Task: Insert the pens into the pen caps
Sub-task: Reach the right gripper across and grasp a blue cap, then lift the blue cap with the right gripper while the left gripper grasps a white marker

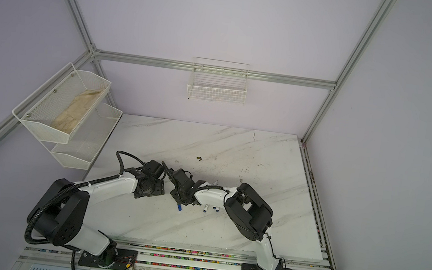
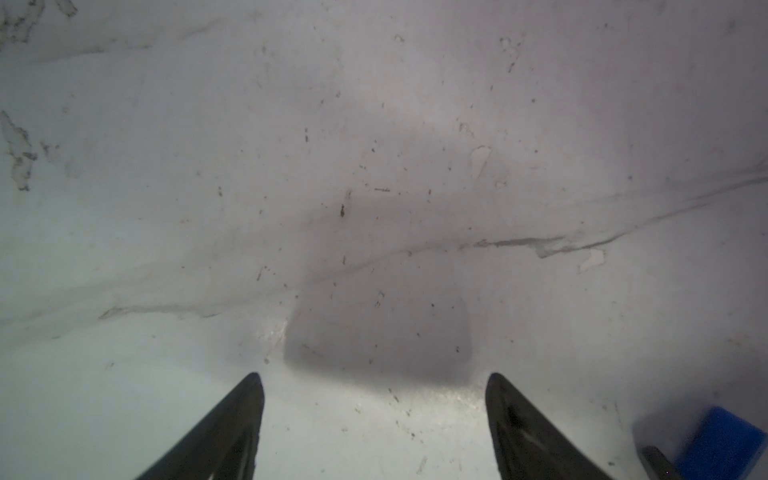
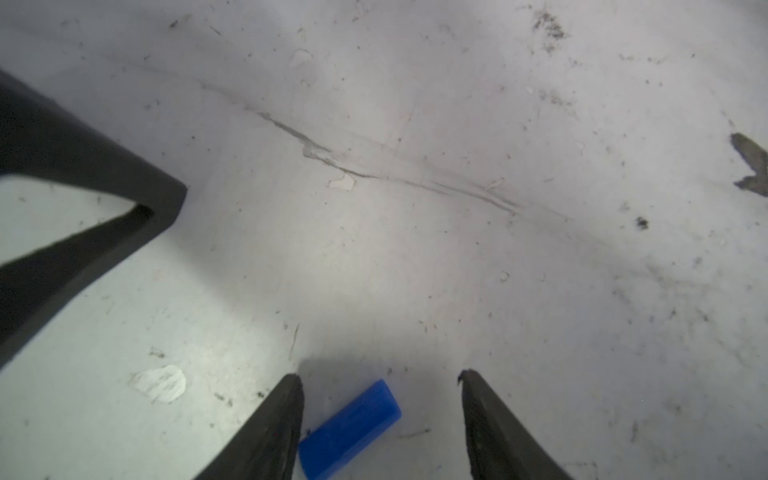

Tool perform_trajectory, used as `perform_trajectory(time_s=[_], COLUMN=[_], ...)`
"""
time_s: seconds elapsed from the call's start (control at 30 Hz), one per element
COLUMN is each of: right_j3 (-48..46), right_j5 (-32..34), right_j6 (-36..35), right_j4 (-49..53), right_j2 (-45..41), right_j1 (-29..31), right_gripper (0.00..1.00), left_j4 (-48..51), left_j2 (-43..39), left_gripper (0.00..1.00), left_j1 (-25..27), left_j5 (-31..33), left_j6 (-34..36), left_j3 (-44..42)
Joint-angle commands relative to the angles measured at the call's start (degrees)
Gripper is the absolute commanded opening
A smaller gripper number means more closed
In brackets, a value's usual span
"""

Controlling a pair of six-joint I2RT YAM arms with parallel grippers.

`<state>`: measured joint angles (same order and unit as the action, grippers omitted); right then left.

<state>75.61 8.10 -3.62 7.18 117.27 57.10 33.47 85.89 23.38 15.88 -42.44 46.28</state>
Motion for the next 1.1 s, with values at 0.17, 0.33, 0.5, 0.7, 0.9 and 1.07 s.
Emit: perform_trajectory(time_s=[0.17, 0.33, 0.5, 0.7, 0.9, 1.07], right_j3=[-0.9, 0.5, 2.5, 6.6, 9.1, 10.6], right_j5=[0.4, -4.4, -8.1, -7.8, -4.8, -4.3], right_j6=[2.0, 3.1, 3.7, 4.8, 6.4, 7.6], right_j4=[5.4, 9.5, 13.8, 19.5, 22.4, 23.7], right_j2=[0.0, 0.3, 1.1, 3.8, 6.3, 8.0], right_j1=[-1.8, -3.9, -5.7, -6.7, -6.8, -7.6], right_gripper=[0.51, 0.44, 0.39, 0.38, 0.33, 0.23], left_j4=[-1.9, -1.9, -1.9, -1.9, -1.9, -1.9], left_j2=[-0.1, -0.5, -0.1, 0.1, 0.5, 0.9], left_gripper=[0.81, 0.8, 0.8, 0.8, 0.8, 0.8], left_j1=[0.0, 0.0, 0.0, 1.0, 2.3, 3.3], left_j5=[-0.7, -1.1, -1.4, -0.9, -0.4, -0.3], left_j6=[0.6, 0.9, 1.5, 3.1, 3.3, 4.1], left_j3=[3.3, 3.4, 4.1, 5.4, 5.8, 6.5])
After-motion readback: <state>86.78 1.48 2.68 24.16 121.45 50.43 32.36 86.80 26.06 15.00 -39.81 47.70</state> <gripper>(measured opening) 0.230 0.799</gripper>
